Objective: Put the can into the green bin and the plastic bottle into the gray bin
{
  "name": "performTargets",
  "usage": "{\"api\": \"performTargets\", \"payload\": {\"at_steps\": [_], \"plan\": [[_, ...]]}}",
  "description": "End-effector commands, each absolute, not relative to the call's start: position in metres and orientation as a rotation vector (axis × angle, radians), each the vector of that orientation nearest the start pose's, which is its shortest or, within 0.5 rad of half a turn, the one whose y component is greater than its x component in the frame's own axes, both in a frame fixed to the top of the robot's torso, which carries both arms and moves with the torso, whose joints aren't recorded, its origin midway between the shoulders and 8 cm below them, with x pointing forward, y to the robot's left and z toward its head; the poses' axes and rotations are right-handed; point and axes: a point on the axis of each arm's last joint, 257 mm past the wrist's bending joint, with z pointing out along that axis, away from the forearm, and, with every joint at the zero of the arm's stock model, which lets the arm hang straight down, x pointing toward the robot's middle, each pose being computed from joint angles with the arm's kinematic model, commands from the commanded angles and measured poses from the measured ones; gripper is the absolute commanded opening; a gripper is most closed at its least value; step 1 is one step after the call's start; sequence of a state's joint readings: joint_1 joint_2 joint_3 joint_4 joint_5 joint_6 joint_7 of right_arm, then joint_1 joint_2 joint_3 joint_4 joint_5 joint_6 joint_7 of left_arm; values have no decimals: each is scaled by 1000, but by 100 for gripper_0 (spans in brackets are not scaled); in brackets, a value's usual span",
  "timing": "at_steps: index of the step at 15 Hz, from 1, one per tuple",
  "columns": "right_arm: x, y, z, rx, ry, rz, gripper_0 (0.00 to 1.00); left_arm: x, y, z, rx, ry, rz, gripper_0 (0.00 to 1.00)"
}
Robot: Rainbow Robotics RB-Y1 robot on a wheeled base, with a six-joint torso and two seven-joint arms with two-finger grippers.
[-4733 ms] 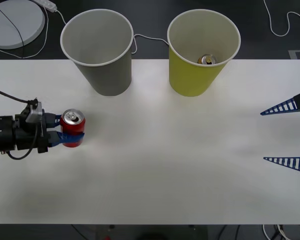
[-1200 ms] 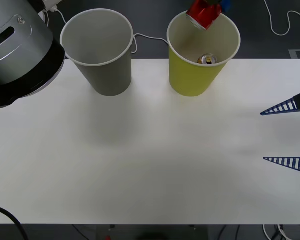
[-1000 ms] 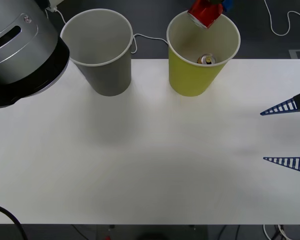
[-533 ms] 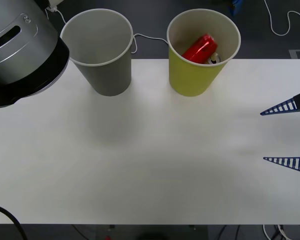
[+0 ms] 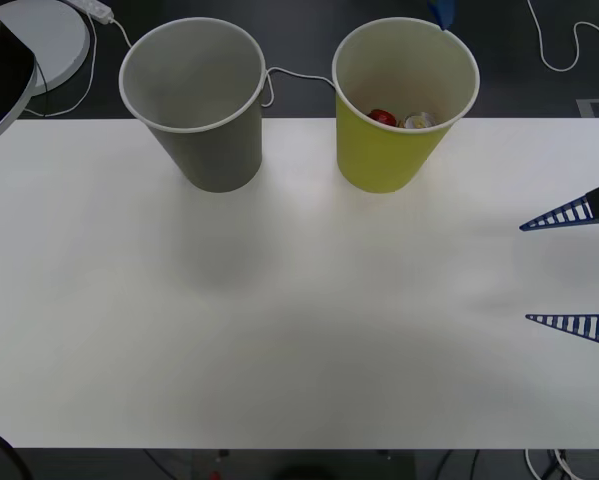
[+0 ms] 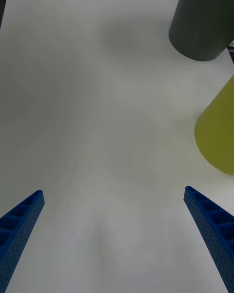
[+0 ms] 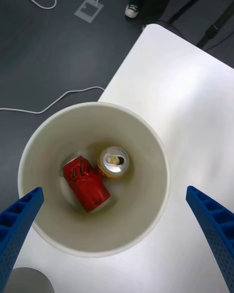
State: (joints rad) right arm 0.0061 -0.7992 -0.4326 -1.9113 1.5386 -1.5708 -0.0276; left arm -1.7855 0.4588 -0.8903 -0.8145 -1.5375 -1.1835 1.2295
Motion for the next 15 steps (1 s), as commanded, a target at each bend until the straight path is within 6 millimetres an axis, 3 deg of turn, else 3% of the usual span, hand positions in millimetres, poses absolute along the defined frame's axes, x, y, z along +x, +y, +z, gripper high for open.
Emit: {"api": "performTargets", "payload": {"at_steps": [1, 6, 10, 15], "plan": [[360, -292, -153, -1710, 1485, 171, 100, 540, -63, 79, 1359, 1949, -408, 100], [360, -292, -153, -1710, 1485, 171, 100, 513, -2, 68, 1469, 1871, -420, 100], [360, -292, -153, -1710, 1485, 171, 100, 501, 46, 51, 1451, 1848, -434, 100], [360, -292, -153, -1710, 1485, 171, 100, 493, 116, 16, 1436, 1771, -400, 100]]}}
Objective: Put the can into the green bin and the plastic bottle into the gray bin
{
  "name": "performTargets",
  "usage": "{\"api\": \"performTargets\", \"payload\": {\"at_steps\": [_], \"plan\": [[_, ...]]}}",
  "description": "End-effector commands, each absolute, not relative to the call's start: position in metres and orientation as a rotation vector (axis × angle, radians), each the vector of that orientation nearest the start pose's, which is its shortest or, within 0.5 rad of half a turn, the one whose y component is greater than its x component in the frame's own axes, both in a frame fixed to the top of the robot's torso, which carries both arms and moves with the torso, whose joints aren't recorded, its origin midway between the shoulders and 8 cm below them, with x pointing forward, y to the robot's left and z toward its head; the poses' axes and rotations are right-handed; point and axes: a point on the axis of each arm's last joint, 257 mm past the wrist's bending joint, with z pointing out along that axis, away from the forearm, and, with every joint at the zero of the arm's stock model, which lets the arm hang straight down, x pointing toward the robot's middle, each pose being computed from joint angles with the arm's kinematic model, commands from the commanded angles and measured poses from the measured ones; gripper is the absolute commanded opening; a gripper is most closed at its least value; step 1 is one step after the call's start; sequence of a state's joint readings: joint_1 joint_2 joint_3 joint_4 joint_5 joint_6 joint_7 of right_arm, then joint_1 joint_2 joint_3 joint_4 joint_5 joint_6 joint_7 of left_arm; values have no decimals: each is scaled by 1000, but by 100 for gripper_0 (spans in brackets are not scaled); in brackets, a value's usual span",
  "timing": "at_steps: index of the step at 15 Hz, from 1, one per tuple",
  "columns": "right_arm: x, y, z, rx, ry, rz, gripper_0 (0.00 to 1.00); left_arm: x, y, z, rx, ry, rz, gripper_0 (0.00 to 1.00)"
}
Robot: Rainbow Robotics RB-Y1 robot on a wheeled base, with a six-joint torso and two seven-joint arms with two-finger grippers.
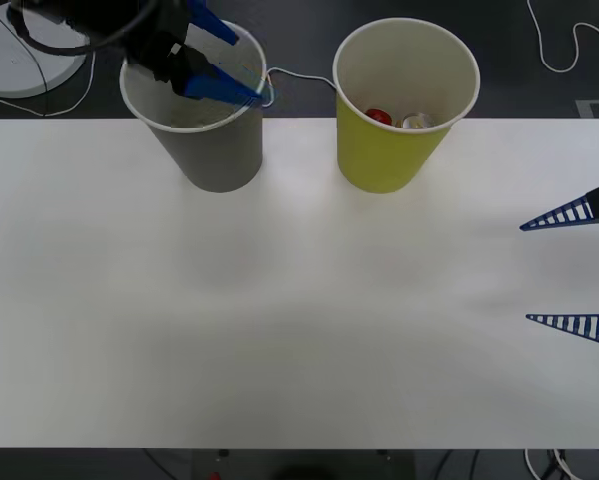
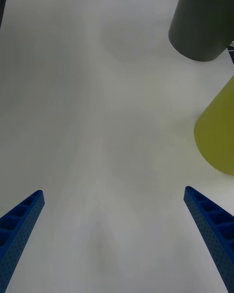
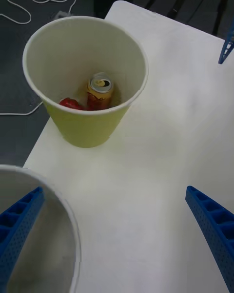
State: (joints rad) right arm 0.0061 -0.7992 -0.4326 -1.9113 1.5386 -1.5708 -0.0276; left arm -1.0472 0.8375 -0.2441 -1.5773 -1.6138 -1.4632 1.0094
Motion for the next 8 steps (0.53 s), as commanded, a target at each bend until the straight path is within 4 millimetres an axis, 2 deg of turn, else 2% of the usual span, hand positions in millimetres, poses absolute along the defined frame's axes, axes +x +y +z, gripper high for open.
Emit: {"api": "performTargets", "payload": {"at_steps": [1, 8], "plan": [[360, -292, -153, -1710, 1485, 171, 100, 491, 127, 8, 1441, 1764, -396, 100], [360, -292, -153, -1710, 1485, 171, 100, 459, 201, -40, 1562, 1684, -365, 100]]}}
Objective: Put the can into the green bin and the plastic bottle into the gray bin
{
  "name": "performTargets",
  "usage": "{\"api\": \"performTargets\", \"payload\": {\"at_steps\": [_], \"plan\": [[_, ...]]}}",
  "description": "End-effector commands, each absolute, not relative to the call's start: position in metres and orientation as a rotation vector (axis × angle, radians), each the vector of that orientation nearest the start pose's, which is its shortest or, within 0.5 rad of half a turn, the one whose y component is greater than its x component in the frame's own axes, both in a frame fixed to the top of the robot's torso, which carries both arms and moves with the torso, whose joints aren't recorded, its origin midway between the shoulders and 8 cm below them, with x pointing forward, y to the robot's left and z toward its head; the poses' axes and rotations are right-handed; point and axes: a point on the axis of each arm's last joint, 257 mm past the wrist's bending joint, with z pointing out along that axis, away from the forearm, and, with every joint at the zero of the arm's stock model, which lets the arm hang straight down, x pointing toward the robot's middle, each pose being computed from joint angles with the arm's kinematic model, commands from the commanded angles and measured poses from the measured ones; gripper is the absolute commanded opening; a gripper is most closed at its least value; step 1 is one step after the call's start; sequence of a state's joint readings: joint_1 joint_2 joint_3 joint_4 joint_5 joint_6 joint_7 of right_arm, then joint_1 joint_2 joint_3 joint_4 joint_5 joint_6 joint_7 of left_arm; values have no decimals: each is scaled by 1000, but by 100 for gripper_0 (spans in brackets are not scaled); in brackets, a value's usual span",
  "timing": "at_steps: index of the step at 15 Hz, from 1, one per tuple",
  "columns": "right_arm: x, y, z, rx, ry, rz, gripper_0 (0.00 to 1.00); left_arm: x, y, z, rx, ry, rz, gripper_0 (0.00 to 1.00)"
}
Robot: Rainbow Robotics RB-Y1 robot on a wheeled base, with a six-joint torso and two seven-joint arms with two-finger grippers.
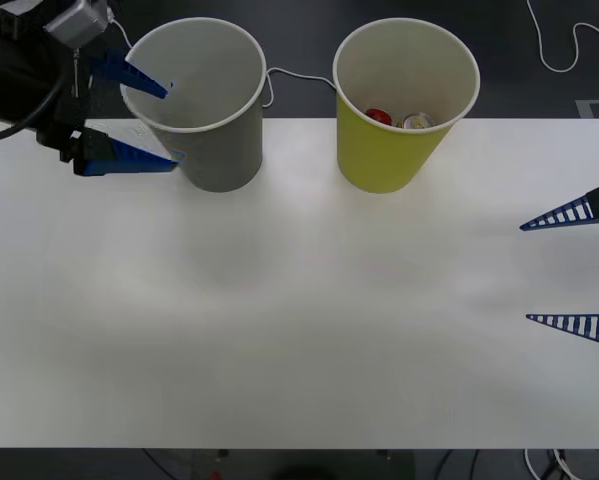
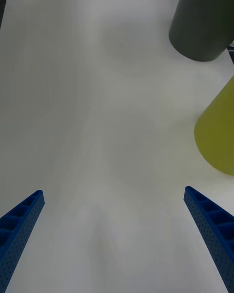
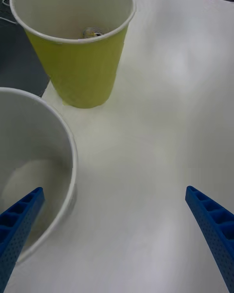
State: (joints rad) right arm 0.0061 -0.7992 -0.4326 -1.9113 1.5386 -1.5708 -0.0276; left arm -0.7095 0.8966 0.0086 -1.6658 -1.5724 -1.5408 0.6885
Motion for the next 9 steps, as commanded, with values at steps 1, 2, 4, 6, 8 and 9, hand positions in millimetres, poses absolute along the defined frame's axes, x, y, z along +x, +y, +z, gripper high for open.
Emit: {"api": "performTargets", "payload": {"at_steps": [1, 2, 4, 6, 8, 9], "plan": [[360, -292, -153, -1710, 1485, 171, 100, 454, 211, -46, 1572, 1677, -366, 100], [360, -292, -153, -1710, 1485, 171, 100, 451, 218, -51, 1581, 1657, -360, 100], [360, -292, -153, -1710, 1485, 171, 100, 442, 232, -68, 1603, 1625, -355, 100], [360, -292, -153, -1710, 1485, 171, 100, 430, 245, -87, 1644, 1595, -353, 100], [360, -292, -153, -1710, 1485, 171, 100, 423, 256, -101, 1686, 1574, -332, 100], [360, -292, -153, -1710, 1485, 171, 100, 418, 264, -110, 1718, 1564, -314, 100]]}}
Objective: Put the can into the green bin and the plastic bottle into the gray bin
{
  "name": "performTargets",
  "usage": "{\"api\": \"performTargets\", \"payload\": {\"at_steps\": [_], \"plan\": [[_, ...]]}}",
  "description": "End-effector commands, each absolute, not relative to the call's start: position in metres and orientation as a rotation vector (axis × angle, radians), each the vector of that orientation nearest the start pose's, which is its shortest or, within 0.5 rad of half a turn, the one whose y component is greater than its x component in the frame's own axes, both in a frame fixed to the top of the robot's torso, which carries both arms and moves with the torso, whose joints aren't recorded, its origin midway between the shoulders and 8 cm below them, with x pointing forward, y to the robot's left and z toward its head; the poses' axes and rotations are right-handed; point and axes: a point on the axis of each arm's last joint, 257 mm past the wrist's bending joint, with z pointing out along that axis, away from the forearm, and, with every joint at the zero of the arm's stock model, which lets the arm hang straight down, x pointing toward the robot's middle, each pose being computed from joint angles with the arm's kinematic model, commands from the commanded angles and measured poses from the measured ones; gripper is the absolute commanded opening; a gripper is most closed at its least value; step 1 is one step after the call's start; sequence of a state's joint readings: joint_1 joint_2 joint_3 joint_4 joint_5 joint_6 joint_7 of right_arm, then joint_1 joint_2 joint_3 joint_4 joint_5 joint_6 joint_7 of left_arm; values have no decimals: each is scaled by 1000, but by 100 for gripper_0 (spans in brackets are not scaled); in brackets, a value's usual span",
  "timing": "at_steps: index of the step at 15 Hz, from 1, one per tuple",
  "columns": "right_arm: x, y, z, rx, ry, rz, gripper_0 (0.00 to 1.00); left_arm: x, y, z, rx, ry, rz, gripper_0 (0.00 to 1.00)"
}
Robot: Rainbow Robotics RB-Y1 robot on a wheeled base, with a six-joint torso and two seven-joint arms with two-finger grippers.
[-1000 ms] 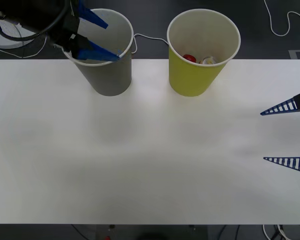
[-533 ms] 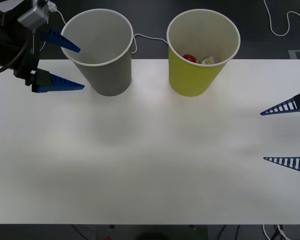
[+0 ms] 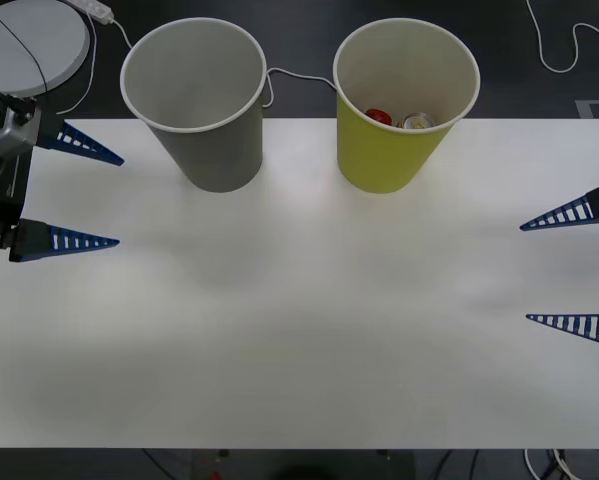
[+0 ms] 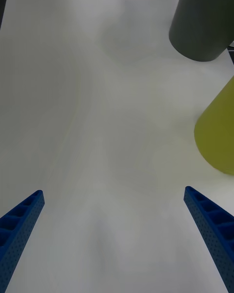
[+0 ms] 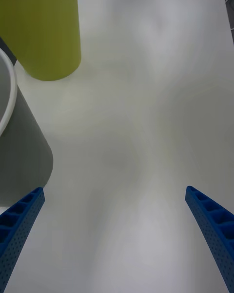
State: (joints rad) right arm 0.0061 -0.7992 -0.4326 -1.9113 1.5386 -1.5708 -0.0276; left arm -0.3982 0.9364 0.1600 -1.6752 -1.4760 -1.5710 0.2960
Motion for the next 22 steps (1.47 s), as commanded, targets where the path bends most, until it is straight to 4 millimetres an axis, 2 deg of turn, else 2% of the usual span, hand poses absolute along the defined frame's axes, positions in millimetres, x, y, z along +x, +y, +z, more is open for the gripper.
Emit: {"api": "performTargets", "payload": {"at_steps": [1, 4, 9, 16, 22], "plan": [[360, -292, -153, -1710, 1485, 171, 100, 415, 268, -115, 1737, 1553, -303, 100], [360, -292, -153, -1710, 1485, 171, 100, 405, 279, -132, 1778, 1524, -285, 100], [360, -292, -153, -1710, 1485, 171, 100, 392, 286, -149, 1821, 1478, -286, 100], [360, -292, -153, -1710, 1485, 171, 100, 383, 291, -158, 1816, 1480, -304, 100], [360, -292, -153, -1710, 1485, 171, 100, 383, 291, -157, 1822, 1470, -301, 100]]}}
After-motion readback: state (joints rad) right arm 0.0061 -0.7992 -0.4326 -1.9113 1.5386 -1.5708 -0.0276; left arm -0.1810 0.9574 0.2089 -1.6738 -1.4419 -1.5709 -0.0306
